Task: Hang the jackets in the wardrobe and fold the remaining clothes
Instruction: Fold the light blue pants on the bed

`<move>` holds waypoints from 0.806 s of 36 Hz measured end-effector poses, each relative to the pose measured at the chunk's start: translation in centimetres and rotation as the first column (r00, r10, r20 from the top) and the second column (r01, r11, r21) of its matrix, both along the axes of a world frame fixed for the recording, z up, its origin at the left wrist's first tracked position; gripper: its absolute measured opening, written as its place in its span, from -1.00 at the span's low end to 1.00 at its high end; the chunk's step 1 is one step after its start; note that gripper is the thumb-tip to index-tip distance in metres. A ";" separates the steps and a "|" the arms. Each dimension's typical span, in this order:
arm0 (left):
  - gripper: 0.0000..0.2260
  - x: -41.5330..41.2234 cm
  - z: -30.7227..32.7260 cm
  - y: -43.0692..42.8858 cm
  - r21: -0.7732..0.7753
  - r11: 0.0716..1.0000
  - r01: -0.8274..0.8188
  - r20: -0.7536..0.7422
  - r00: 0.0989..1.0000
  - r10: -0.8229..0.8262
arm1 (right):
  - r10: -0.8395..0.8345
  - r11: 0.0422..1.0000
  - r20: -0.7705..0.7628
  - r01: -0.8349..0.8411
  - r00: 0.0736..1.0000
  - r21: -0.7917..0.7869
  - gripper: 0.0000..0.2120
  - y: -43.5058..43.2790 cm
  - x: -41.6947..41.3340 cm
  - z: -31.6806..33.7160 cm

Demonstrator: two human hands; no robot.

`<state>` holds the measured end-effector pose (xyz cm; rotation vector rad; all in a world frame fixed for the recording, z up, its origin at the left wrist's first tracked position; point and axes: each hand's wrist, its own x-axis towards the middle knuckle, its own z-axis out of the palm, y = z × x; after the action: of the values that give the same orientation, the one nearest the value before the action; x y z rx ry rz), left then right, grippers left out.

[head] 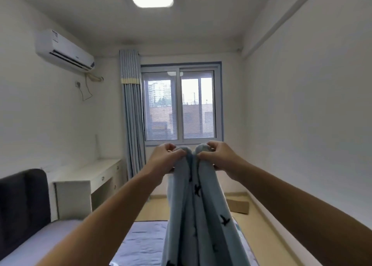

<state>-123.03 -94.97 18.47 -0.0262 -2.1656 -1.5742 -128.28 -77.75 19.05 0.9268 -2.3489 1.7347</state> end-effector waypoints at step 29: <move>-0.80 4.2 -3.9 -3.4 -0.785 0.620 0.009 -0.250 0.910 -0.331 | 0.188 0.955 -0.329 -0.094 0.925 0.281 -0.79 3.9 0.4 -1.7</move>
<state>-118.80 -98.39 14.56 -0.7737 -2.3763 -0.5040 -127.92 -73.89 17.34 1.3518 -2.3439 1.1810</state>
